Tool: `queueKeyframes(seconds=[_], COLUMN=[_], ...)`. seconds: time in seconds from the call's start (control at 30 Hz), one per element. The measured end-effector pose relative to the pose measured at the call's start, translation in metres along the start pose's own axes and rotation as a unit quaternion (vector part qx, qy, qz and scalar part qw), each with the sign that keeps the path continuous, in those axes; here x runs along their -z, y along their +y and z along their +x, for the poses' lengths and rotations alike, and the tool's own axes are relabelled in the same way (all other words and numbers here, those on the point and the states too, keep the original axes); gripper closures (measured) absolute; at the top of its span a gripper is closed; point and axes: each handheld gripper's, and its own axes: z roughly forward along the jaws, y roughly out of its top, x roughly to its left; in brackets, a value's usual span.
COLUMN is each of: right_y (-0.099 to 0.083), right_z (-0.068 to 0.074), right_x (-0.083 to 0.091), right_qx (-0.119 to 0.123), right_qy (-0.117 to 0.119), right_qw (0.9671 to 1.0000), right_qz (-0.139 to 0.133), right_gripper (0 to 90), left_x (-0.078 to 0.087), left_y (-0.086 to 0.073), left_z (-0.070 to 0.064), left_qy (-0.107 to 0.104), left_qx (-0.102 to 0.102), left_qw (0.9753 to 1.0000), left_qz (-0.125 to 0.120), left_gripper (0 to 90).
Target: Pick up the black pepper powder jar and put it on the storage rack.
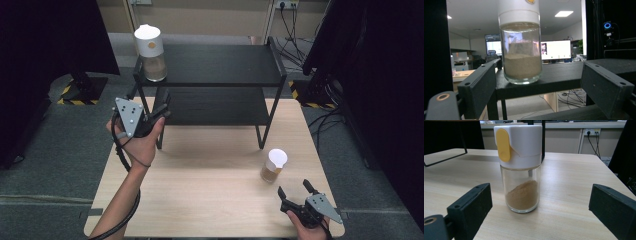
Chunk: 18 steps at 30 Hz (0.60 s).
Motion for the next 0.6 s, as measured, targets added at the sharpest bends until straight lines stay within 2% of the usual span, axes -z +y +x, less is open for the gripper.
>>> queueKeyframes(seconds=[0.6], right_y=[0.0], right_z=[0.0], right_x=[0.0], right_qx=[0.001], right_qy=[-0.001], right_qw=[1.0], right_qz=[0.0], right_gripper=[5.1], left_x=[0.022], left_y=[-0.029], left_z=[-0.004], left_qy=[-0.02], left_qx=[-0.001], left_qw=[0.9997], left_qz=[0.016], left_gripper=[12.8])
